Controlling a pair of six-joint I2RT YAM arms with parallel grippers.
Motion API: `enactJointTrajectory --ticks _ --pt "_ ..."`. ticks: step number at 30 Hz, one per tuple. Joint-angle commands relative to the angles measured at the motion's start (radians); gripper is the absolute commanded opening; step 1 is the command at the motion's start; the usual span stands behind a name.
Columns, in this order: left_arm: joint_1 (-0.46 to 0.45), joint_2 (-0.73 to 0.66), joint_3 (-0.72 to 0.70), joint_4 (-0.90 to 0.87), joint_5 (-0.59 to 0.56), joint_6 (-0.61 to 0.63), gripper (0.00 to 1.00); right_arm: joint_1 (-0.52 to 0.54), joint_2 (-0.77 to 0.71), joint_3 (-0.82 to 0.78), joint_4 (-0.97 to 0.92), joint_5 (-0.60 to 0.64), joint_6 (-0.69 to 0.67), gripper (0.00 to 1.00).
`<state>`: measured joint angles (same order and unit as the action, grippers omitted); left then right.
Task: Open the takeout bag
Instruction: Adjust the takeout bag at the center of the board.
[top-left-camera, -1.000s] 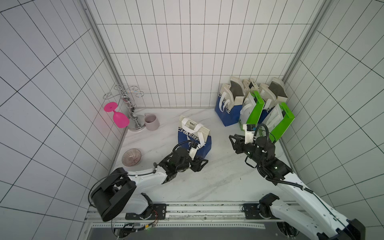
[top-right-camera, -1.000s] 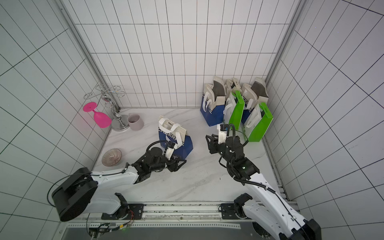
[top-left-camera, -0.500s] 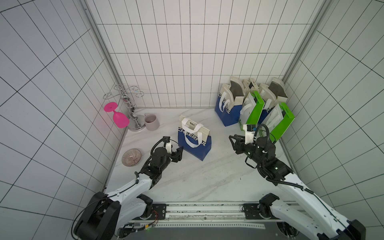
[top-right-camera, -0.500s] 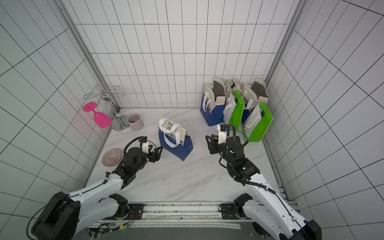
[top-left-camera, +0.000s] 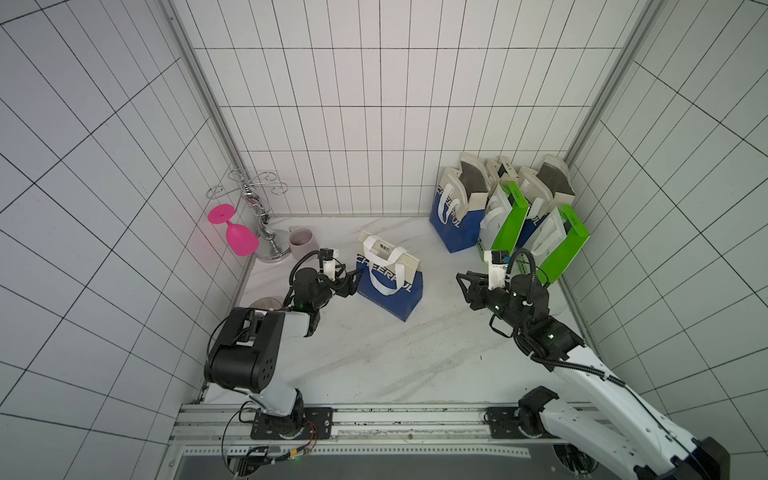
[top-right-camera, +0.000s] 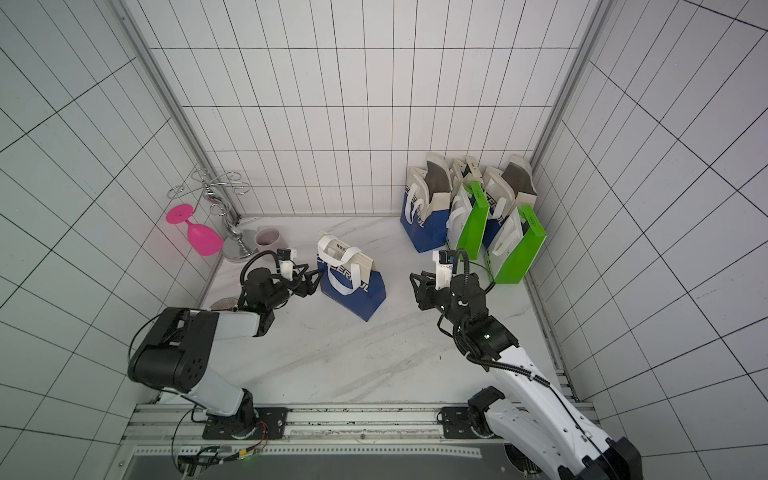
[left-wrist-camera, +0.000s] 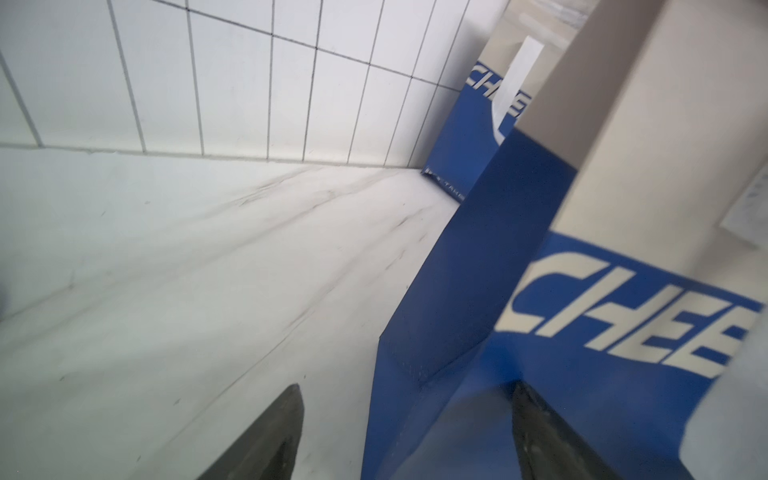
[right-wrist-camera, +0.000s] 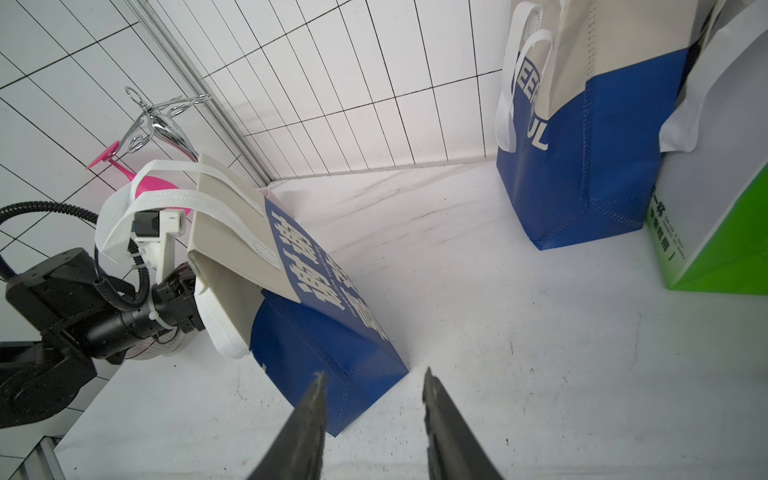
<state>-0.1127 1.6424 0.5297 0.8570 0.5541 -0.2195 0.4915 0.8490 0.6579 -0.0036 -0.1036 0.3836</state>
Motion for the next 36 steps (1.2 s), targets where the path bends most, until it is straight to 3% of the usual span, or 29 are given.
enactJointTrajectory --ticks 1,5,13,19,22,28,30,36 --pt "0.025 0.076 0.036 0.245 0.197 -0.047 0.8 0.005 0.008 -0.048 0.0 -0.024 0.018 0.39" --pt "0.028 0.153 0.073 0.342 0.298 -0.124 0.79 0.008 0.009 -0.047 -0.003 -0.027 0.023 0.39" --pt "-0.019 0.233 0.069 0.495 0.355 -0.231 0.73 0.009 0.009 -0.05 -0.004 -0.025 0.026 0.39" --pt "-0.065 0.175 -0.026 0.487 0.321 -0.222 0.62 0.01 -0.004 -0.059 -0.007 -0.021 0.029 0.39" --pt "-0.09 0.136 -0.08 0.448 0.252 -0.218 0.53 0.01 -0.005 -0.063 -0.007 -0.019 0.029 0.39" --pt "-0.209 0.092 -0.133 0.398 0.187 -0.131 0.46 0.014 0.002 -0.064 0.018 -0.043 0.012 0.38" --pt "-0.215 0.086 -0.127 0.377 0.175 -0.122 0.4 0.019 0.006 -0.062 0.026 -0.054 0.001 0.37" --pt "-0.219 0.095 -0.105 0.33 0.223 -0.124 0.07 0.088 0.034 -0.029 0.028 -0.135 -0.102 0.32"
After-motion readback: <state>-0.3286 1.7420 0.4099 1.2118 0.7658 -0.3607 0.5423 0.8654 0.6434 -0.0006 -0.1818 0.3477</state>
